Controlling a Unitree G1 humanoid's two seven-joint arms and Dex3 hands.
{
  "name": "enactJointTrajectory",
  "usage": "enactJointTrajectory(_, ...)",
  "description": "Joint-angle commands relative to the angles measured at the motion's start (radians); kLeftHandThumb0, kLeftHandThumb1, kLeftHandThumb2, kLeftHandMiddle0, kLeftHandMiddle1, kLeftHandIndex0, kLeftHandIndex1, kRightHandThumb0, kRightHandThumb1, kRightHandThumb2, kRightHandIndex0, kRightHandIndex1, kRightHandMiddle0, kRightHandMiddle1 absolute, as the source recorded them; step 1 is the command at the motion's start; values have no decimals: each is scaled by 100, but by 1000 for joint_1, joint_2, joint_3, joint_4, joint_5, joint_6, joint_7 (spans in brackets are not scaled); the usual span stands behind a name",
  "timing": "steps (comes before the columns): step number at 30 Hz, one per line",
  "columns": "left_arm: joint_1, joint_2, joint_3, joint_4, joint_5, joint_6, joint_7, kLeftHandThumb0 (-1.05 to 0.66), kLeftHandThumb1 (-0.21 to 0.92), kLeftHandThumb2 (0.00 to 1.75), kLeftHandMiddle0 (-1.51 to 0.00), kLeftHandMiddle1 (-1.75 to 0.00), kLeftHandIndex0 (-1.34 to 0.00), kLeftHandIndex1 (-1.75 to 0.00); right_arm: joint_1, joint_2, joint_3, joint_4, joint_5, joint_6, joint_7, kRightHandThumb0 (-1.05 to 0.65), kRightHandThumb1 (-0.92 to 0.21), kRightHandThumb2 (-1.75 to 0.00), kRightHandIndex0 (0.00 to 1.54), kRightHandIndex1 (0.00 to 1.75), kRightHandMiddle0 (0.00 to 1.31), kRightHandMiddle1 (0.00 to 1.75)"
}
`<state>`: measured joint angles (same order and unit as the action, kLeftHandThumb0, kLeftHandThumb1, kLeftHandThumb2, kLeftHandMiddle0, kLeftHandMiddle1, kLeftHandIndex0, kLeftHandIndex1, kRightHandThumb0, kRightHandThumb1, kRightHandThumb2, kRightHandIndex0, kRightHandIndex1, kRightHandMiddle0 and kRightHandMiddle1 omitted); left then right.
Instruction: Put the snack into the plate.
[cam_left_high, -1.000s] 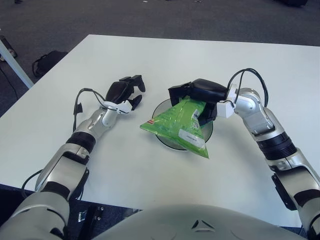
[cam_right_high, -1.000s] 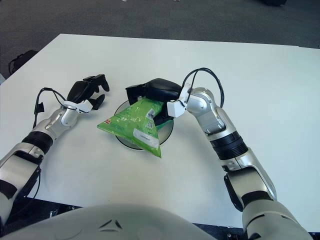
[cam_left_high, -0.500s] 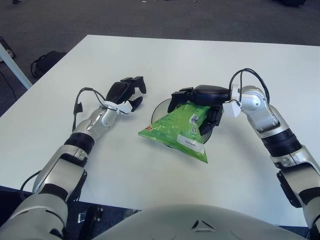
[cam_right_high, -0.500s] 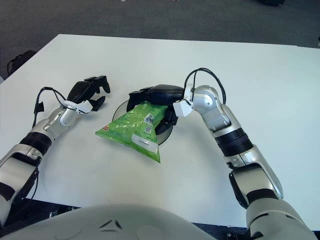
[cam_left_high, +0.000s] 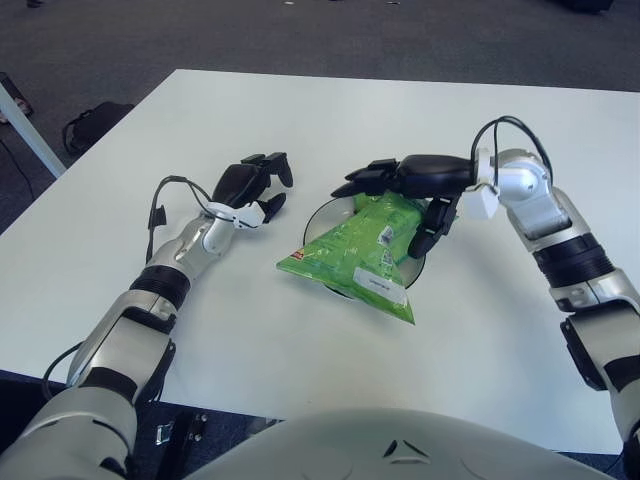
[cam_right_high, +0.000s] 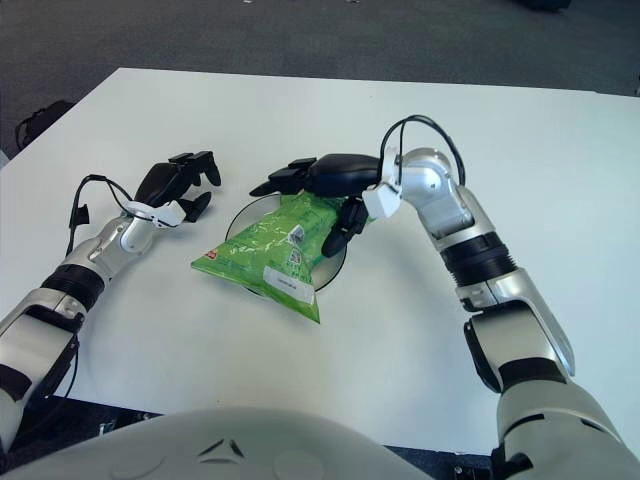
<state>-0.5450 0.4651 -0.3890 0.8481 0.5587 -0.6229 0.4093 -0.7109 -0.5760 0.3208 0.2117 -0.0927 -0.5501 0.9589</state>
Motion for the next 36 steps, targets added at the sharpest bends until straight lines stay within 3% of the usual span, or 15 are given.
enactJointTrajectory(1, 69, -20, -34, 69, 39, 17, -30, -1, 26, 139, -54, -175, -53, -174, -101, -50, -58, 32, 82, 96, 76, -89, -90, -47, 0, 0, 0, 0)
enactJointTrajectory(5, 65, -23, -34, 82, 40, 11, -24, -1, 25, 140, -55, -175, -54, -174, -181, -86, -128, 131, 202, 122, 189, -93, -92, -45, 0, 0, 0, 0)
enactJointTrajectory(11, 64, -25, -34, 90, 41, 8, -15, -1, 25, 141, -55, -175, -54, -174, -214, -70, -186, 249, 334, 160, 323, -93, -87, -39, 0, 0, 0, 0)
enactJointTrajectory(16, 65, -27, -32, 92, 37, 0, -10, -1, 24, 141, -55, -175, -54, -174, -294, -72, -203, 364, 347, 200, 399, -92, -81, -36, 0, 0, 0, 0)
enactJointTrajectory(20, 68, -31, -24, 92, 28, -9, -10, -1, 24, 141, -55, -175, -54, -174, -338, -127, -240, 466, 329, 201, 420, -101, -76, -34, 3, 2, 3, 2)
enactJointTrajectory(21, 68, -32, -22, 92, 27, -12, -8, -1, 24, 141, -55, -175, -54, -174, -344, -139, -248, 485, 323, 200, 419, -101, -72, -37, 5, 2, 2, 9)
enactJointTrajectory(26, 72, -43, -2, 104, 6, -37, 3, -1, 25, 140, -55, -175, -54, -174, -320, -209, -292, 549, 248, 126, 309, -98, -66, -43, 7, 2, 0, 27)
enactJointTrajectory(27, 75, -52, 11, 109, -13, -47, 1, -1, 25, 140, -55, -175, -54, -174, -300, -214, -302, 540, 213, 120, 227, -96, -66, -44, 6, 2, 0, 30)
enactJointTrajectory(30, 81, -75, 47, 116, -67, -69, -19, -1, 25, 140, -55, -175, -54, -174, -260, -211, -325, 505, 153, 136, 61, -88, -62, -51, 9, 3, 0, 41)
enactJointTrajectory(36, 118, -125, 148, 77, -248, -96, -153, -1, 25, 140, -55, -175, -54, -174, -224, -181, -361, 482, 139, 138, -94, -84, -60, -59, 18, 7, 0, 58)
